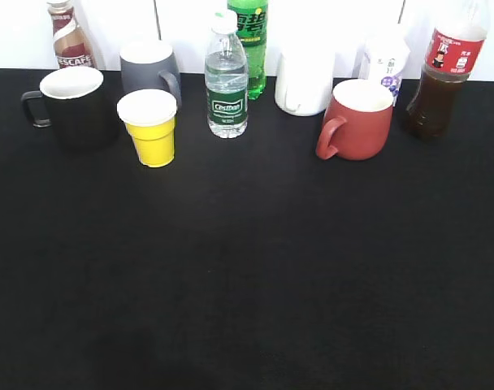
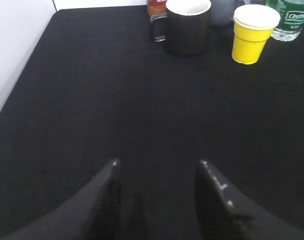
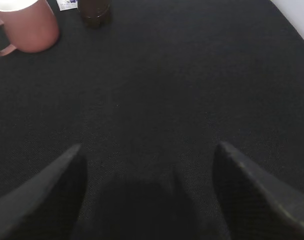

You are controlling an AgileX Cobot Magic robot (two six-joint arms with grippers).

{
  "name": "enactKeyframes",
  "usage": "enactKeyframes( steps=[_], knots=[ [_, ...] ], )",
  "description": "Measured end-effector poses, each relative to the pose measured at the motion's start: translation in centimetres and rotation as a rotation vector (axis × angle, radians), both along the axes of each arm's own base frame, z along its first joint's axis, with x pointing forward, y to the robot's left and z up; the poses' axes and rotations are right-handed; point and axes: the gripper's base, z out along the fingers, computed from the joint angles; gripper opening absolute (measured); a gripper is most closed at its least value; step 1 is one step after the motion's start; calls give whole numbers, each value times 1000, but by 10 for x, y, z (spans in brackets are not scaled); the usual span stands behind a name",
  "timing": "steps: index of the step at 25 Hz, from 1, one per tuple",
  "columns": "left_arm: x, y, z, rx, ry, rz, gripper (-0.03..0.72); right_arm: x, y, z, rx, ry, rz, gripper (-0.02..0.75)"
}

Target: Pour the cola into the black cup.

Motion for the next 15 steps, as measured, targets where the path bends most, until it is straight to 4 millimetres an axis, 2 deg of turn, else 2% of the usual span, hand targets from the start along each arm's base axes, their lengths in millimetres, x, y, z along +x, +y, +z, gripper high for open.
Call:
enactKeyframes(
  steps=[6,15],
  knots=[
    [0,0,0,0,0,0,242,0,0,0,0,0,0,595],
    [0,0,0,0,0,0,226,0,0,0,1,0,0,595]
  ],
)
